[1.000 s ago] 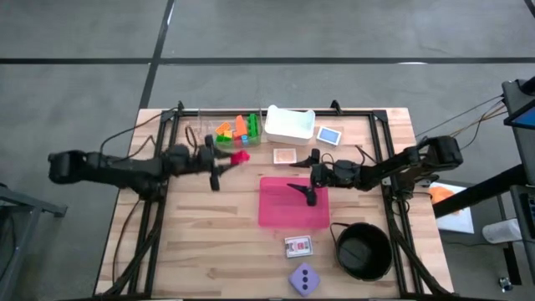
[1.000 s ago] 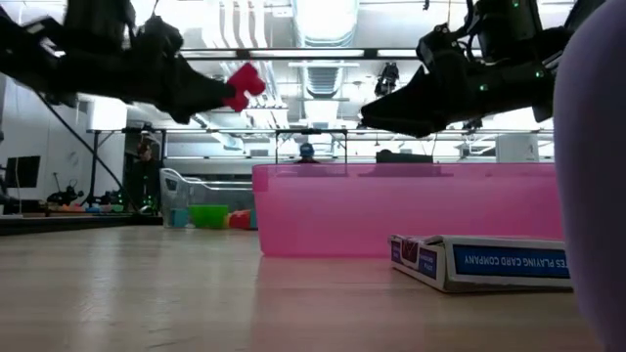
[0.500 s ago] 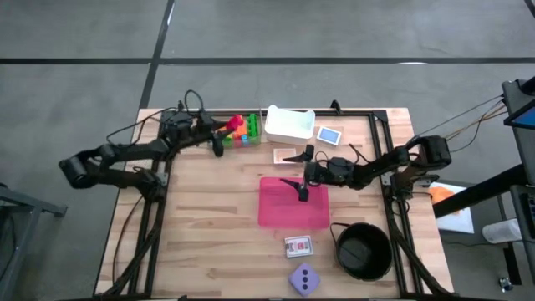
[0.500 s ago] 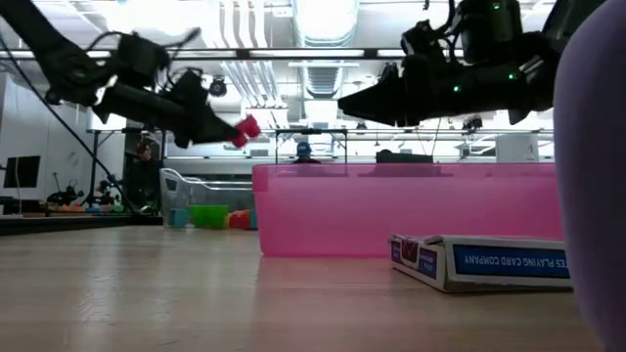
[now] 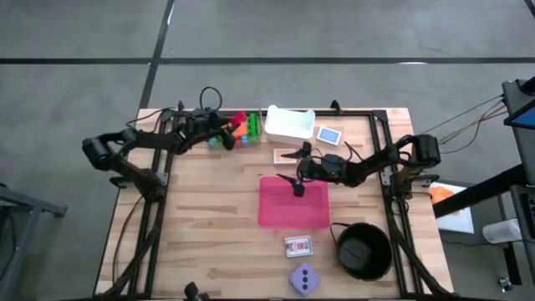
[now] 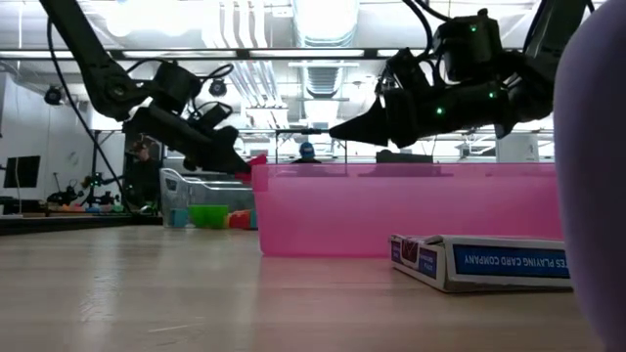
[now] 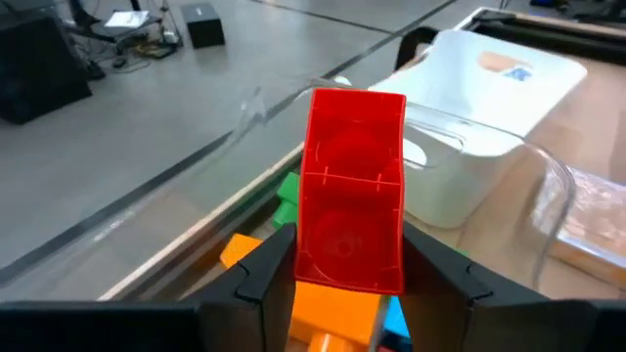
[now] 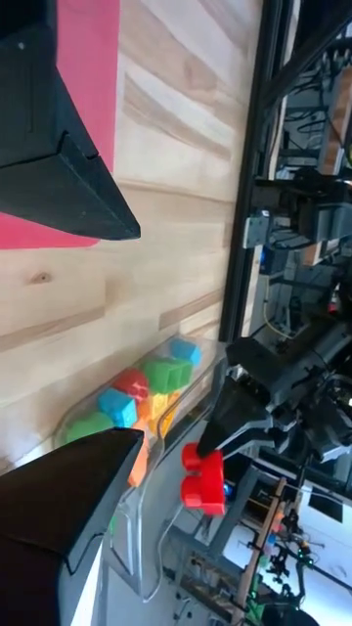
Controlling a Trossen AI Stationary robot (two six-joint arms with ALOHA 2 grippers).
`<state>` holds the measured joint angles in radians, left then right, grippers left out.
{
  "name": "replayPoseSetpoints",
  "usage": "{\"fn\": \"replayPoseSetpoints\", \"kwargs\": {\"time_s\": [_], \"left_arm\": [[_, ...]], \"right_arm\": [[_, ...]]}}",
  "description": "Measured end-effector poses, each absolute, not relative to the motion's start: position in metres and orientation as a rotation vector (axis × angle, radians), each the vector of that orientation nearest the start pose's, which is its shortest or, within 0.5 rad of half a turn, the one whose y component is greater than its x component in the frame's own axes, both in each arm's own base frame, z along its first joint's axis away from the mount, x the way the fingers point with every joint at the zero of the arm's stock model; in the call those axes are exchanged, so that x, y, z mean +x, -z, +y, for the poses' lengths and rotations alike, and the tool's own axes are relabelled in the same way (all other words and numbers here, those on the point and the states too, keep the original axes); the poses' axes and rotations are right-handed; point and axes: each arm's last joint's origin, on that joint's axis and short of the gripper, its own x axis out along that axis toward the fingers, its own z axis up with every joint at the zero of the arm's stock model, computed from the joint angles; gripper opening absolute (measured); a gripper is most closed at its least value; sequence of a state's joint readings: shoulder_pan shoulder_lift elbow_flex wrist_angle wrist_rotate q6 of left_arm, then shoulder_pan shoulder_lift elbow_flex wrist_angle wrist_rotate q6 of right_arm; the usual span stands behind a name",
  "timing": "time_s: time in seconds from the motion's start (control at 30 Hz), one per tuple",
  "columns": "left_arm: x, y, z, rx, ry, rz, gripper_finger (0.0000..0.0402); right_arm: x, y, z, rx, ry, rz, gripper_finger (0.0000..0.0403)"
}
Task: Pick & Place Toys
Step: Put the red game piece into the transparent bin, then put the blue playing card into the white bin
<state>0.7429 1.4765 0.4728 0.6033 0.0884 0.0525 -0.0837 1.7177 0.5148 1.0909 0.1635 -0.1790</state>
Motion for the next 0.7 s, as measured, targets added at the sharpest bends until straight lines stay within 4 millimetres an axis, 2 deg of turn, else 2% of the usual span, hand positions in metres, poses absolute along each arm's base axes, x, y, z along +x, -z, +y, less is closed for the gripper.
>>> {"fn": "replayPoseSetpoints", "kwargs": {"time_s": [0.2,0.37,0.5,0.7], "left_arm": [[0.197,-0.156,0.178,-0.115,-0.640,0.390,0.0193],[0.197,-0.156,0.178,-0.157,-0.647,0.488,0.0227],[0.199,-0.171,0.178,-0.149,-0.620,0.464,0.0255],[0.193,-0.199,0.160,-0.071,-0.454,0.286,0.0279]], "right_arm": [[0.297,-0.147,-0.030,-0.183,0.238,0.135,0.0330],[0.297,-0.146,-0.030,-0.183,0.236,0.144,0.0329],[0.297,-0.146,-0.030,-0.183,0.236,0.145,0.0329],[0.297,-0.145,-0.030,-0.182,0.236,0.148,0.0330]]}}
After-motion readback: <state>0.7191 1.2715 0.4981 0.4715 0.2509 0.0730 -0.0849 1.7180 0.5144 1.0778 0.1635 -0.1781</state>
